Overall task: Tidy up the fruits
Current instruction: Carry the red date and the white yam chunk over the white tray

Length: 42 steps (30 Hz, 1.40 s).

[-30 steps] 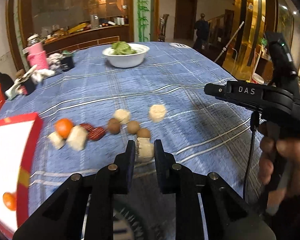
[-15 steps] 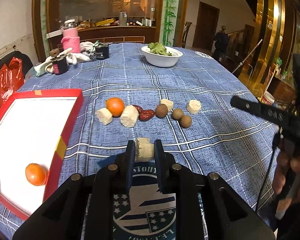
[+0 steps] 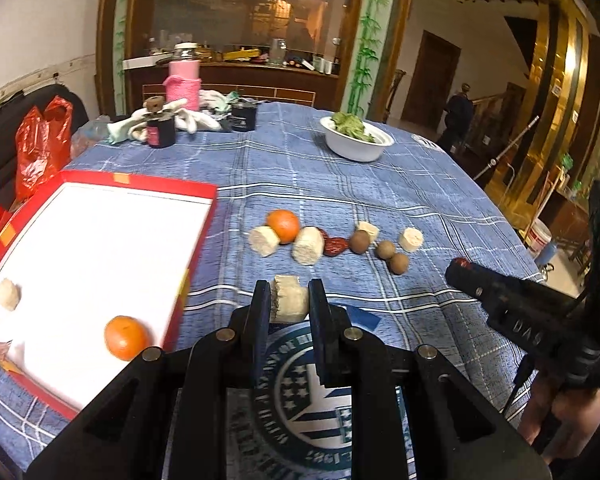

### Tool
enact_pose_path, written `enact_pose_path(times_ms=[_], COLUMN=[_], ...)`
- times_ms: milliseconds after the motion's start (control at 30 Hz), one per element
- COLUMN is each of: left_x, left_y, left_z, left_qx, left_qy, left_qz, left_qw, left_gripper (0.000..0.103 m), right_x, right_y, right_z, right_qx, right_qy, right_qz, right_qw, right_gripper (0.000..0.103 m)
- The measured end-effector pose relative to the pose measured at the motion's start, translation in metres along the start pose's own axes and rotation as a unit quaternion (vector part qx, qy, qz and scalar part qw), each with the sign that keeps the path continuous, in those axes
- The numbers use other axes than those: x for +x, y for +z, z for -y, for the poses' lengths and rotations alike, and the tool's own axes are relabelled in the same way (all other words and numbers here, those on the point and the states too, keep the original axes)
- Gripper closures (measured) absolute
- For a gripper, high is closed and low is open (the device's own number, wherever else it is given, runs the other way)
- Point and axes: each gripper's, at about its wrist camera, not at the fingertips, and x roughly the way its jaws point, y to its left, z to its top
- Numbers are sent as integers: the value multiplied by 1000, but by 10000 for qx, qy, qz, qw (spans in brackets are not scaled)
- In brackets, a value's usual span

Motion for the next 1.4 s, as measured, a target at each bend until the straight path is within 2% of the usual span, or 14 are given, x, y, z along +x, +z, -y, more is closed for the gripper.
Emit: enact_pose_path(times_ms=[333, 533, 867, 1167, 1400], left_x=[-20, -25, -26, -15, -9], left_y=[4, 6, 11, 14, 18], left_z=[-27, -49, -104, -145, -173], left_qx=[-262, -524, -1021, -1280, -1481], left_qy=[202, 610, 1454, 1832, 1942], left_qz=[211, 179, 41, -92, -116], left_qw=[9992, 9966, 9841, 9747, 9696], left_gripper=[86, 86, 86, 86, 86], right_x=[1, -2, 8, 30, 54], right_y=[-4, -2, 6, 17, 23], right_z=[-38, -56, -110, -173, -204], right_qx=[-314, -445, -869, -1313, -1451], right_qy=[142, 283, 757, 1162, 1284], right_qz=[-75, -38, -75, -182, -320], right_qw=[9994, 9986, 9933, 9843, 9805], right_gripper=[74, 74, 75, 75, 75])
